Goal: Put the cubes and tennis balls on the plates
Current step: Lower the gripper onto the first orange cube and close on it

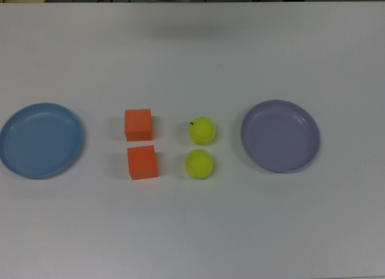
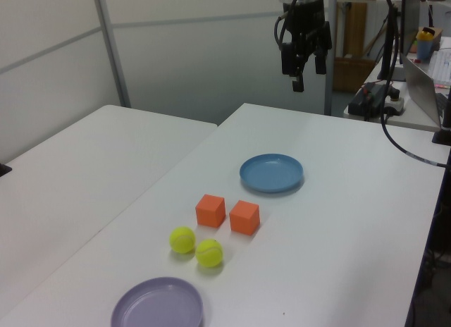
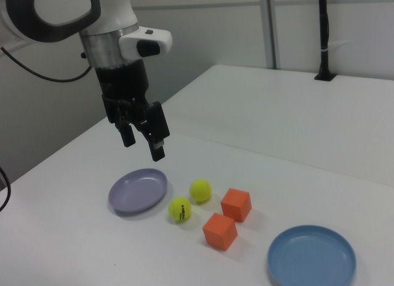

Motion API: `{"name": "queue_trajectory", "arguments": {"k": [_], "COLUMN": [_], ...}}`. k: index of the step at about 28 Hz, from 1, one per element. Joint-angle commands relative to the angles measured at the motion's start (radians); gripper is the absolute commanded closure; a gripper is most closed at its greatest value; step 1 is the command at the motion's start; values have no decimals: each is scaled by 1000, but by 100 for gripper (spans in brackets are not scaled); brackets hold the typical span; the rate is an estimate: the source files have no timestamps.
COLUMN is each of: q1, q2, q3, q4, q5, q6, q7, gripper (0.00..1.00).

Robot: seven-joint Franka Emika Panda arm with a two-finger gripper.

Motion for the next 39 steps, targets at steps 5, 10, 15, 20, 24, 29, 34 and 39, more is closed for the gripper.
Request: {"name": "queue_trajectory", "arguments": {"k": [5, 10, 15, 20, 24, 29, 34, 39], "q1": [11, 14, 21, 70, 97, 140, 158, 158], "q2": [-2, 59, 150, 249, 329, 446, 521, 584], "q3": [18, 20, 58, 58, 58, 58, 58, 58], "q4": [-12, -17, -21, -24, -55, -58, -60, -61], "q5": [25, 22, 24, 12, -7, -164, -269, -306], "q6": [9, 97, 263, 370, 511, 625, 667, 720], "q7": [8, 7, 19, 34, 66, 149, 195, 206], "gripper": [0, 0, 0, 0, 0, 0, 0, 0]}}
